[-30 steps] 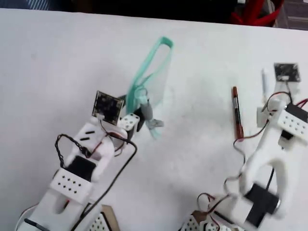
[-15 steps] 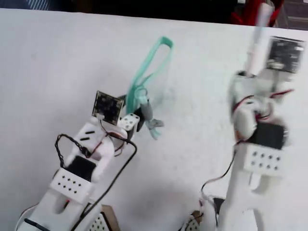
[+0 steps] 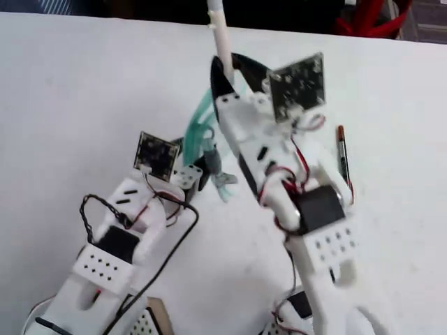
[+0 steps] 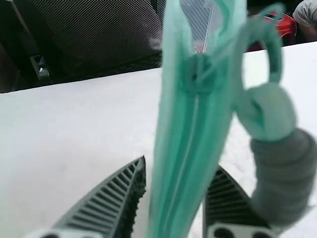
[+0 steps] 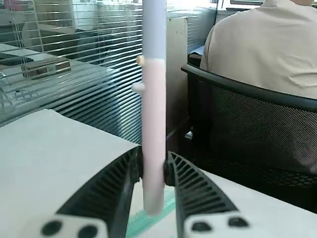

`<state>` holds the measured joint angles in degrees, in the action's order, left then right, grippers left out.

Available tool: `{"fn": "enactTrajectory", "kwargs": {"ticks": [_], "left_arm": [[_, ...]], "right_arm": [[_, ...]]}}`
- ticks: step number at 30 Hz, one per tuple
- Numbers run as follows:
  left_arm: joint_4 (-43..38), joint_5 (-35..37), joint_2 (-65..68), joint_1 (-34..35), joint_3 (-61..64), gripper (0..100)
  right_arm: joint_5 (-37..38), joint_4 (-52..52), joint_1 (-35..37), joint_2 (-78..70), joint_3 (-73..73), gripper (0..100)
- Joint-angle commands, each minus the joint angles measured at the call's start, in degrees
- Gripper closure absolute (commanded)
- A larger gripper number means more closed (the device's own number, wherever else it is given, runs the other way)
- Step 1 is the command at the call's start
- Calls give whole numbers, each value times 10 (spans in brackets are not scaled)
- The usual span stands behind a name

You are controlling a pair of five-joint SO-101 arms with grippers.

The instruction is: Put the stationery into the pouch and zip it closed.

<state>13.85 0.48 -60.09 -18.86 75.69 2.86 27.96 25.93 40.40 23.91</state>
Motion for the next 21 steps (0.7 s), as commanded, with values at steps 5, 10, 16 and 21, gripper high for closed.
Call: {"fn": "enactTrajectory", "kwargs": {"ticks": [5,10,16,21], "left_arm": [[-5,6,-1,2,-7,816],[-5,5,-1,0,-7,816],[-5,5,-1,1,-8,816],[-5,5,-1,2,-8,816]], "right_arm": [[-11,-64,6,-83,-18,980],[-65,-87,-37,-85,15,980],[-69,-115,-58,-83,59,980],[-66,-114,-58,-89,61,980]]}}
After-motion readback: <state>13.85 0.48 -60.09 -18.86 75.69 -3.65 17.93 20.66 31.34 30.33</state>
